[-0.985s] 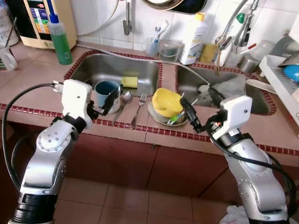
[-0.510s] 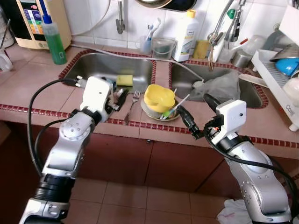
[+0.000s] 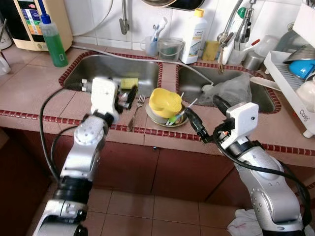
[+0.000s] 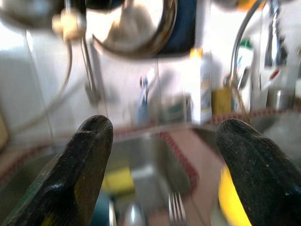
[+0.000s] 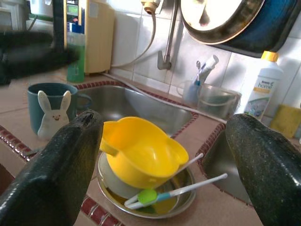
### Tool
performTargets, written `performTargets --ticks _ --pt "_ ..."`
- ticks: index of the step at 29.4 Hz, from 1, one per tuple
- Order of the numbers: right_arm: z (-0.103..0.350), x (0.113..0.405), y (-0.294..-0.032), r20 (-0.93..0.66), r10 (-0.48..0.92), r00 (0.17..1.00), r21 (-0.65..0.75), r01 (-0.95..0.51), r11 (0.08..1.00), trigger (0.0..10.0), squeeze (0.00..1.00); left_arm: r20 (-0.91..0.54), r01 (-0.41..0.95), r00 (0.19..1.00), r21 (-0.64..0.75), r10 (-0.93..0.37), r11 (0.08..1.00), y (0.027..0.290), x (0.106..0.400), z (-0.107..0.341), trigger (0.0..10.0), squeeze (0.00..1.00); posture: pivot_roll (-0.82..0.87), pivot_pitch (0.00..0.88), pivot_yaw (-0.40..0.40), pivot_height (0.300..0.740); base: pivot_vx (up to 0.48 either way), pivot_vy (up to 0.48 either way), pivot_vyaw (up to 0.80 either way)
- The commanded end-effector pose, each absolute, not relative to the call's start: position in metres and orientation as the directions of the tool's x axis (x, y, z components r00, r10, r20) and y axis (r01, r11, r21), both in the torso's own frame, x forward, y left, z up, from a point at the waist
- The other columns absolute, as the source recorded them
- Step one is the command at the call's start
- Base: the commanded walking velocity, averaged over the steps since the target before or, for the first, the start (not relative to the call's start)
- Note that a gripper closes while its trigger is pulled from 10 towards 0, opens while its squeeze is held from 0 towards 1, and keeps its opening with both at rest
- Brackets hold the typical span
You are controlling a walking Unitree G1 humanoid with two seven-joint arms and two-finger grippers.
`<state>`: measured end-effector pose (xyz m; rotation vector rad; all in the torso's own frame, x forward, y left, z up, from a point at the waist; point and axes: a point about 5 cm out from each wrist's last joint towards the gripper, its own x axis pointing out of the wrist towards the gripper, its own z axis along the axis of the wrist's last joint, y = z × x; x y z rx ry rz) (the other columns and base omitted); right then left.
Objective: Kitchen organization
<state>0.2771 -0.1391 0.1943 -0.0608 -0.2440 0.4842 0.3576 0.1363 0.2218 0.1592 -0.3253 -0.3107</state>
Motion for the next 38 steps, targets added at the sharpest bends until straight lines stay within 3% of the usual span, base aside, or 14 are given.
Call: performTargets --ticks 1,6,10,13,16,17,18,21,30,38 --pt "0.194 0.278 -0.139 0.209 0.477 0.854 -0.125 -0.460 0.879 10.0 0.00 0.303 0.295 0.879 0.259 -0.367 0.920 0.135 0.359 0.231 10.0 0.00 0.07 0.000 -0.051 0.731 0.000 0.000 0.00" --pt "0.186 0.271 -0.129 0.169 0.535 0.828 -0.086 -0.529 0.844 10.0 0.00 0.233 0.361 0.852 0.387 -0.469 0.849 0.137 0.363 0.237 10.0 0.00 0.07 0.000 -0.043 0.731 0.000 0.000 0.00" --pt "0.181 0.263 -0.121 0.147 0.581 0.800 -0.086 -0.575 0.814 10.0 0.00 0.142 0.407 0.855 0.410 -0.498 0.816 0.140 0.366 0.233 10.0 0.00 0.06 0.000 -0.039 0.731 0.000 0.000 0.00" --pt "0.179 0.258 -0.117 0.141 0.598 0.789 -0.077 -0.594 0.801 10.0 0.00 0.113 0.429 0.853 0.402 -0.509 0.809 0.143 0.366 0.230 10.0 0.00 0.06 0.000 -0.036 0.731 0.000 0.000 0.00" --pt "0.188 0.255 -0.117 0.213 0.581 0.786 -0.058 -0.583 0.810 10.0 0.00 0.152 0.430 0.863 0.284 -0.483 0.857 0.151 0.363 0.233 10.0 0.00 0.05 0.000 -0.027 0.731 0.000 0.000 0.00" --pt "0.196 0.257 -0.121 0.263 0.539 0.800 -0.032 -0.551 0.834 10.0 0.00 0.172 0.432 0.864 0.227 -0.473 0.873 0.153 0.361 0.234 10.0 0.00 0.04 0.000 -0.021 0.731 0.000 0.000 0.00" --pt "0.213 0.261 -0.135 0.369 0.405 0.837 0.031 -0.446 0.894 10.0 0.00 0.235 0.424 0.867 0.121 -0.440 0.898 0.159 0.354 0.238 10.0 0.00 0.04 0.000 -0.020 0.731 0.000 0.000 0.00" --pt "0.224 0.265 -0.154 0.417 0.236 0.878 0.029 -0.272 0.962 10.0 0.00 0.326 0.399 0.867 0.001 -0.377 0.917 0.163 0.335 0.238 10.0 0.00 0.03 0.000 -0.021 0.731 0.000 0.000 0.00" --pt "0.209 0.264 -0.155 0.388 0.160 0.908 -0.004 -0.172 0.985 10.0 0.00 0.322 0.374 0.878 -0.002 -0.353 0.927 0.158 0.298 0.214 10.0 0.00 0.06 0.000 -0.041 0.731 0.000 0.000 0.00" --pt "0.188 0.273 -0.161 0.348 0.128 0.929 -0.059 -0.115 0.992 10.0 0.00 0.275 0.298 0.921 -0.040 -0.276 0.954 0.159 0.288 0.182 10.0 0.00 0.08 0.000 -0.054 0.731 0.000 0.000 0.00"
